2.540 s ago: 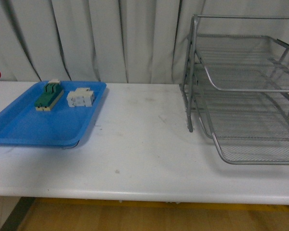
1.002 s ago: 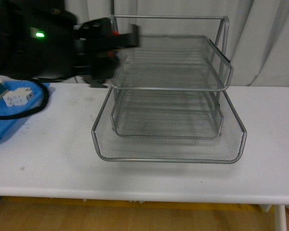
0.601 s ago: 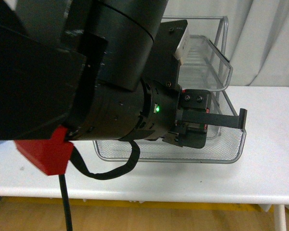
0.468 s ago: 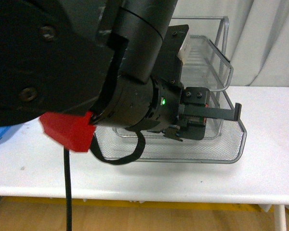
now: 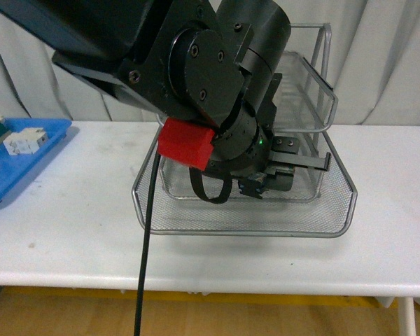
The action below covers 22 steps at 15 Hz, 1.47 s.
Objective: Place button on rack with both arms
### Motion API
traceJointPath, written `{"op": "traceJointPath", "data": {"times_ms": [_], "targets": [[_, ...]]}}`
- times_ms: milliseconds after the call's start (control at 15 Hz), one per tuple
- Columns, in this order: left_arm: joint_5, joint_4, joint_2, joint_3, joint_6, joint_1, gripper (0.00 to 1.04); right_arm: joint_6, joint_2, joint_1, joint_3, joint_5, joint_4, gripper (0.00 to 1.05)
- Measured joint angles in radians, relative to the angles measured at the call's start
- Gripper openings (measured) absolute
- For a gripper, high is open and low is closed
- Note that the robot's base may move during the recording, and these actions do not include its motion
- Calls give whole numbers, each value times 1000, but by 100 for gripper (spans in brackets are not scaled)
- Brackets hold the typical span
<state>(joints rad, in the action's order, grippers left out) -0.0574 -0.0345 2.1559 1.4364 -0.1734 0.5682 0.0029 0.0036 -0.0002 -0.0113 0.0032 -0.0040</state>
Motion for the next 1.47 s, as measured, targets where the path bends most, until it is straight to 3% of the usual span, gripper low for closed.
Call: {"op": "traceJointPath", "data": {"times_ms": [134, 200, 535, 802, 936, 1203, 1337, 1403, 1470], "targets": [[-12, -63, 57, 101, -1, -25, 37, 0, 0, 0, 0, 0, 0, 98], [-13, -85, 77, 137, -5, -35, 43, 0, 0, 0, 0, 0, 0, 98], [16, -39, 32, 112, -29, -32, 99, 0, 0, 0, 0, 0, 0, 98], [55, 65, -162, -103, 5, -2, 98, 0, 0, 0, 0, 0, 0, 98], [56, 137, -359, -351, 69, 6, 98, 0, 0, 0, 0, 0, 0, 98], [1, 168, -797, -709, 130, -80, 97, 0, 0, 0, 0, 0, 0, 98], [-246, 565, -943, -937, 153, -129, 79, 0, 0, 0, 0, -3, 1, 98], [-268, 641, -1054, -1040, 155, -190, 70, 0, 0, 0, 0, -2, 0, 98], [-233, 583, -1233, -1138, 155, -293, 58, 0, 0, 0, 0, -3, 0, 98]]}}
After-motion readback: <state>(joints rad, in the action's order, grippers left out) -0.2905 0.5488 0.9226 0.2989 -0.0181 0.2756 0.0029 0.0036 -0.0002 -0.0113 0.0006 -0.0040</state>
